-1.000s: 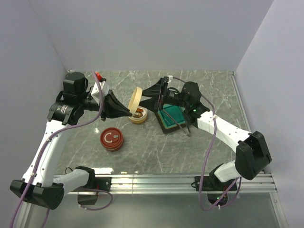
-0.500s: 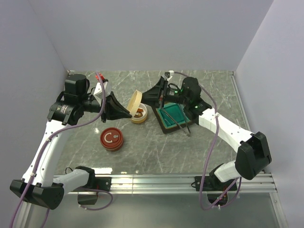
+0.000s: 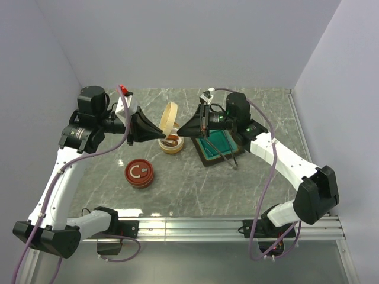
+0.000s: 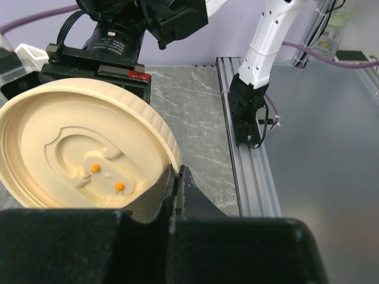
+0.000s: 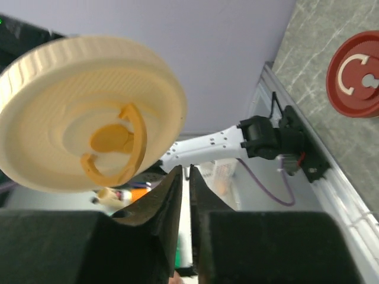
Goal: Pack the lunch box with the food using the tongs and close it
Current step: Pass the lid of the lunch box from the left arm to the right
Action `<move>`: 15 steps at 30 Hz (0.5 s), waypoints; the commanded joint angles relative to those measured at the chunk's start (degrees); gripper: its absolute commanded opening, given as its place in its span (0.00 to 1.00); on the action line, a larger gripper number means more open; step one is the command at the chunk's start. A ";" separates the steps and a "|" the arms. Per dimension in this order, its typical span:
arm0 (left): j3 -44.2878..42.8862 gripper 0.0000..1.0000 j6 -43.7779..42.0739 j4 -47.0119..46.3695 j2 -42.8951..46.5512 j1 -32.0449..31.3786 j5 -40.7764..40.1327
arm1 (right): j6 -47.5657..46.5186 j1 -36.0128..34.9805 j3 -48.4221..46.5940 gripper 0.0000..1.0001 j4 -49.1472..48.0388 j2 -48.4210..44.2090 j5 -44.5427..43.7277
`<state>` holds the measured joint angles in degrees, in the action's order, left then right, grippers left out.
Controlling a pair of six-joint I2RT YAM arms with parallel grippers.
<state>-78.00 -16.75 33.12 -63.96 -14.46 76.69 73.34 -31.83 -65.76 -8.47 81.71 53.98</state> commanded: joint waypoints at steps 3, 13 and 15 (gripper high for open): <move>-1.81 0.00 9.17 -10.69 -0.11 0.75 3.47 | -17.59 1.59 -6.31 0.29 8.02 -1.99 2.10; 1.01 0.00 34.84 -32.33 -0.37 1.01 6.37 | -62.75 7.83 -3.96 0.49 16.22 -15.94 -14.42; 1.00 0.00 37.31 -36.25 -0.37 0.66 6.11 | -69.09 8.02 1.14 0.49 8.58 -19.90 -17.14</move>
<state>-76.14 12.47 6.90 -64.51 -13.43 81.23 21.23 -25.06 -68.45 5.41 67.09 41.91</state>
